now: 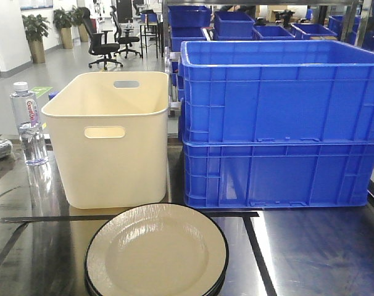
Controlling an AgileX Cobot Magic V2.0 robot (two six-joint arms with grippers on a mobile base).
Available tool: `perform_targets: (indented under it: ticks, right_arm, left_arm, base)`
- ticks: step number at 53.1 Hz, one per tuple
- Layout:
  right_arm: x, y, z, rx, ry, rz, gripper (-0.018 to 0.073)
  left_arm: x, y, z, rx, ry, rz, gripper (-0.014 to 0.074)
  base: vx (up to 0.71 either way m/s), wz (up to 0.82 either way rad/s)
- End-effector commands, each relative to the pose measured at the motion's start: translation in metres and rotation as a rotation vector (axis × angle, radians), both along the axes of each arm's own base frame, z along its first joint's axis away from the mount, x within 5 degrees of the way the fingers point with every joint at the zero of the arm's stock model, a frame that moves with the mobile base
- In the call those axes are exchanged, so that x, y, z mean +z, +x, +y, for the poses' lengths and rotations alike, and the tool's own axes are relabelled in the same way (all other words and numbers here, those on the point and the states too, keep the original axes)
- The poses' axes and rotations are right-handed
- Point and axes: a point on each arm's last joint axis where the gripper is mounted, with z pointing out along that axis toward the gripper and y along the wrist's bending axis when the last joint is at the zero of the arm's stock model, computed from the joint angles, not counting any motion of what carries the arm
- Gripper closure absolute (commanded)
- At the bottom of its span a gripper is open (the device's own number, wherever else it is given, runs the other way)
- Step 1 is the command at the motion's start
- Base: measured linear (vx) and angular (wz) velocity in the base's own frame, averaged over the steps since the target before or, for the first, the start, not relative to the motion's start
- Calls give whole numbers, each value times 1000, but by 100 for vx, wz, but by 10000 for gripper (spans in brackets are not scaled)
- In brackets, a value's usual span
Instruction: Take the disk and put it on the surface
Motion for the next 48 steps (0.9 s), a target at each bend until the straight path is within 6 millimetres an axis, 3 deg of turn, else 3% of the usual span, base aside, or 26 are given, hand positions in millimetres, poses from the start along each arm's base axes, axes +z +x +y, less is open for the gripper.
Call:
perform_targets:
  ticks: [1, 48]
  right_arm:
    - [-2, 0, 0, -5, -5, -40, 568]
    - [-2, 0, 0, -5, -5, -39, 568]
  left_arm:
    - [5, -1, 0, -6, -24, -94, 596]
    - [5, -1, 0, -6, -24, -94, 596]
  base:
    - [0, 0]
    - [0, 0]
